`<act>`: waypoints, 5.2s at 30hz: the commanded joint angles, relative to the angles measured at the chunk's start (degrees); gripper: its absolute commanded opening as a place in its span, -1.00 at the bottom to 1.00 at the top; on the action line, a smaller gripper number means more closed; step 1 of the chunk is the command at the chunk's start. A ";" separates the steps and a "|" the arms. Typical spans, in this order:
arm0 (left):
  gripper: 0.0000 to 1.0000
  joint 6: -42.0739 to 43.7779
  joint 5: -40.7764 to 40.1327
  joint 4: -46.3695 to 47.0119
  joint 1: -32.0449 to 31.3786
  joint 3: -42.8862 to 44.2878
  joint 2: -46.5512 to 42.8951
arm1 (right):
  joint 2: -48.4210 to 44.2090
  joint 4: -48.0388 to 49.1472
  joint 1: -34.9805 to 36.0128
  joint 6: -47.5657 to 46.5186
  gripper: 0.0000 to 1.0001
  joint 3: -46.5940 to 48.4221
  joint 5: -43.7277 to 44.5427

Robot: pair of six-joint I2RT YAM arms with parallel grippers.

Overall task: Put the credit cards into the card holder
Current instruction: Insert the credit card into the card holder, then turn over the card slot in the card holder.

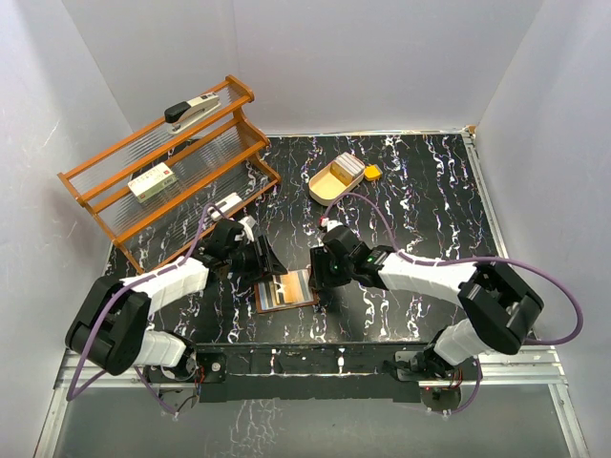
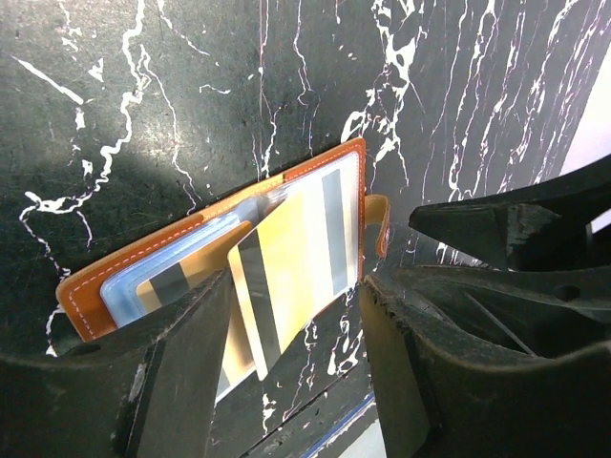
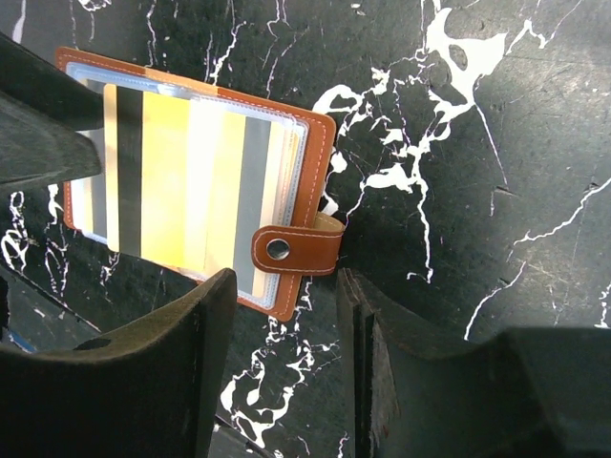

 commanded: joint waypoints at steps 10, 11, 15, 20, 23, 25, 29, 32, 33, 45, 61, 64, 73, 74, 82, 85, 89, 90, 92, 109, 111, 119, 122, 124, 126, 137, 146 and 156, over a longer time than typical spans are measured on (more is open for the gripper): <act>0.11 -4.20 2.00 1.86 0.07 -3.73 -2.75 | 4.46 5.38 0.32 0.08 -0.19 0.63 -2.15; 0.11 -4.33 1.94 1.93 0.06 -3.94 -2.49 | 4.54 5.53 0.35 0.15 -0.20 0.47 -2.22; 0.11 -5.04 2.05 2.86 -0.18 -4.66 -1.56 | 4.43 5.89 0.33 0.63 -0.24 0.10 -2.90; 0.12 -7.33 3.61 7.57 -0.78 -5.99 -0.07 | 3.93 7.47 0.52 1.67 -0.25 -1.03 -3.63; 0.12 -8.53 3.82 8.68 -1.68 -5.70 0.48 | 3.81 8.14 0.81 2.14 -0.28 -1.61 -3.69; 0.12 -9.66 3.51 9.90 -2.51 -5.59 0.69 | 3.96 8.70 0.95 2.34 -0.30 -2.17 -3.68; 0.12 -10.52 3.42 11.15 -3.91 -4.19 2.85 | 3.89 9.37 1.03 2.58 -0.34 -2.77 -3.68; 0.11 -11.50 3.36 12.21 -5.06 -3.56 4.00 | 3.22 9.92 1.22 2.93 -0.37 -3.40 -3.63; 0.11 -12.00 3.43 12.55 -5.44 -3.41 4.24 | 3.00 9.93 1.23 3.31 -0.39 -3.65 -3.54; 0.11 -17.08 4.41 15.40 -8.41 -1.06 4.51 | -2.37 11.11 1.80 9.93 -0.55 -8.32 1.73; 0.19 -9.95 -3.45 -4.82 -9.52 6.57 1.92 | -11.76 5.02 2.37 11.70 -0.24 -9.99 9.31; 0.19 -9.01 -4.40 -7.97 -8.44 7.02 1.28 | -11.34 4.07 2.73 11.57 -0.15 -8.03 7.58; 0.17 -6.74 -0.59 -12.86 0.49 4.55 -5.72 | -10.00 6.35 6.94 12.22 -0.10 -2.86 6.76; 0.17 -6.89 0.73 -12.39 1.49 4.06 -6.09 | -9.55 7.44 7.37 12.54 -0.10 -2.60 6.49; 0.10 -10.99 9.18 -4.86 7.70 -2.22 -6.76 | -1.49 9.97 9.13 13.16 -0.14 2.65 5.43; 0.09 -11.09 9.55 -4.33 8.14 -2.90 -6.22 | 1.23 11.24 9.46 14.13 -0.14 4.04 4.58; -0.02 -11.61 10.23 -2.89 8.15 -3.90 -4.96 | 4.86 12.37 9.91 14.76 -0.12 5.31 4.60; -0.09 -11.79 10.44 -2.36 8.20 -4.24 -4.69 | 5.68 12.59 9.97 14.76 -0.12 5.52 4.71; -0.19 -11.92 10.40 -1.58 8.19 -4.84 -4.13 | 7.23 12.88 10.02 14.78 -0.13 5.77 4.84; -0.03 -9.89 11.62 1.83 8.17 -5.19 -0.41 | 13.75 7.24 11.36 13.85 -1.00 6.00 10.43; -0.03 -9.40 11.50 1.52 8.16 -4.99 0.05 | 14.29 6.48 11.57 13.56 -1.00 6.33 11.04; 0.00 -8.90 11.69 1.84 8.19 -5.17 0.59 | 15.63 5.50 11.68 13.31 -1.00 6.58 11.30; 0.00 -8.00 11.02 0.41 8.22 -4.66 0.58 | 15.72 5.55 11.68 13.38 -1.00 6.32 11.52; 0.01 -7.27 10.14 -1.20 8.15 -4.22 -0.35 | 15.80 5.59 11.67 13.40 -1.00 6.11 11.60; 0.03 -6.43 8.91 -3.30 8.15 -3.32 -1.44 | 15.89 5.40 11.69 13.28 -1.00 6.07 11.58; 0.05 -6.42 7.83 -4.57 8.20 -3.21 -2.21 | 15.99 -2.31 13.45 12.65 -0.96 10.97 15.64; 0.06 -6.94 9.73 -2.67 8.13 -3.54 -2.25 | 15.99 -2.52 13.80 11.85 -0.96 12.01 15.84; 0.06 -8.49 12.90 2.99 8.16 -4.99 -1.13 | 18.60 -1.76 13.78 11.71 -1.00 11.26 15.48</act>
